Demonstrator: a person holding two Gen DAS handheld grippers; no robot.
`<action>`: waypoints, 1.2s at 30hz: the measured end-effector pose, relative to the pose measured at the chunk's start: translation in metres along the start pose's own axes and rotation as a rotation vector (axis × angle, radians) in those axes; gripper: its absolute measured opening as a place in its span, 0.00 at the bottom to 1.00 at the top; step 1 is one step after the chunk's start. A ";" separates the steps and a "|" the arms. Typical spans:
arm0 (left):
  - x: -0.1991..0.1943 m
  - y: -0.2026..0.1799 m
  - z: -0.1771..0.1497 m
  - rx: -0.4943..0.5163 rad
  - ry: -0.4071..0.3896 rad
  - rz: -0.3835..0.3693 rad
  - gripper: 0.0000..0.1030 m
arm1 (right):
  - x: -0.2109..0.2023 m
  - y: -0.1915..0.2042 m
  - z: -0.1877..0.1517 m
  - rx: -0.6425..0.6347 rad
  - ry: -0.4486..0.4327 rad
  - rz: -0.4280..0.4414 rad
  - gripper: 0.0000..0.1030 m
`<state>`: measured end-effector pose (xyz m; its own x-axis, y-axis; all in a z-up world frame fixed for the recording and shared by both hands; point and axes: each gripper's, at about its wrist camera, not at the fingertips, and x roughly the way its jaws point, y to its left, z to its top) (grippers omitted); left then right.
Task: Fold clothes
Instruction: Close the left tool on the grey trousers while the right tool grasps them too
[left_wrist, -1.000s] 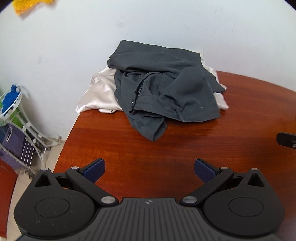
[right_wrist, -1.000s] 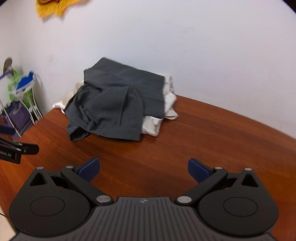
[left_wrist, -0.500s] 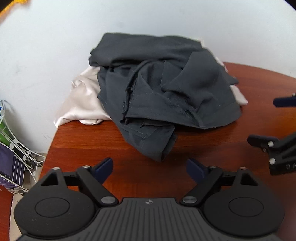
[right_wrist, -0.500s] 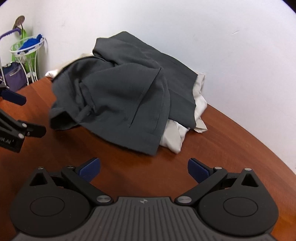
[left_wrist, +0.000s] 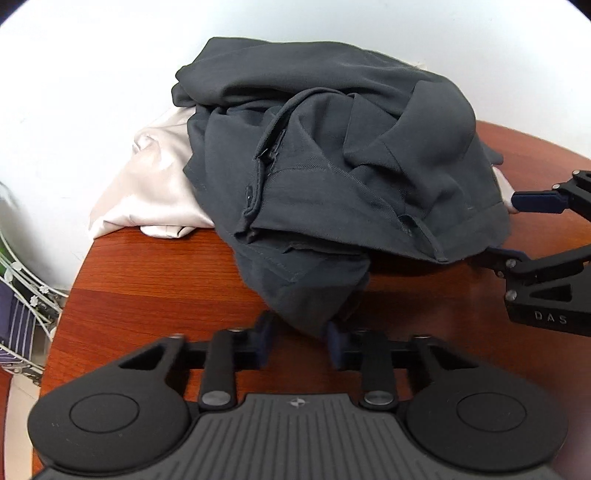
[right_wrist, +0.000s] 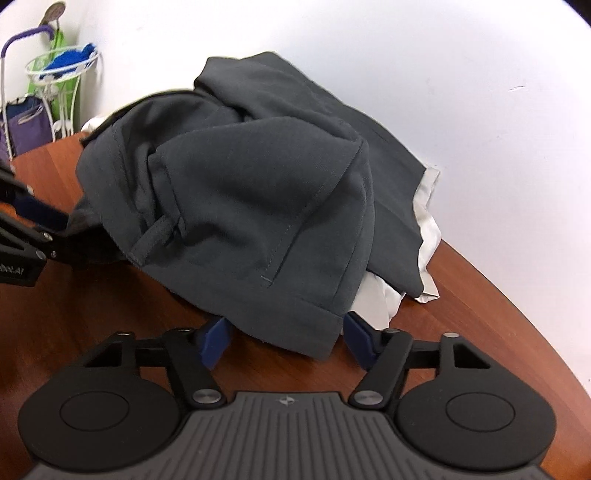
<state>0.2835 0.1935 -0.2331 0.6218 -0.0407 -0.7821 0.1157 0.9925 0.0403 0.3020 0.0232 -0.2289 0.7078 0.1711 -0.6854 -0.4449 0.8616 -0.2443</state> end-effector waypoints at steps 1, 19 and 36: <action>-0.002 0.001 0.001 -0.009 -0.011 0.005 0.18 | -0.004 -0.002 0.001 0.011 -0.021 -0.003 0.43; 0.005 0.002 0.007 -0.109 -0.078 0.022 0.45 | -0.002 -0.004 0.015 -0.013 -0.068 -0.009 0.36; -0.018 0.059 -0.006 -0.164 -0.058 0.160 0.07 | -0.096 -0.128 -0.010 0.665 -0.098 -0.091 0.04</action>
<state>0.2741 0.2530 -0.2201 0.6661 0.1163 -0.7368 -0.1119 0.9922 0.0554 0.2856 -0.1088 -0.1388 0.7871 0.0991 -0.6088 0.0291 0.9799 0.1972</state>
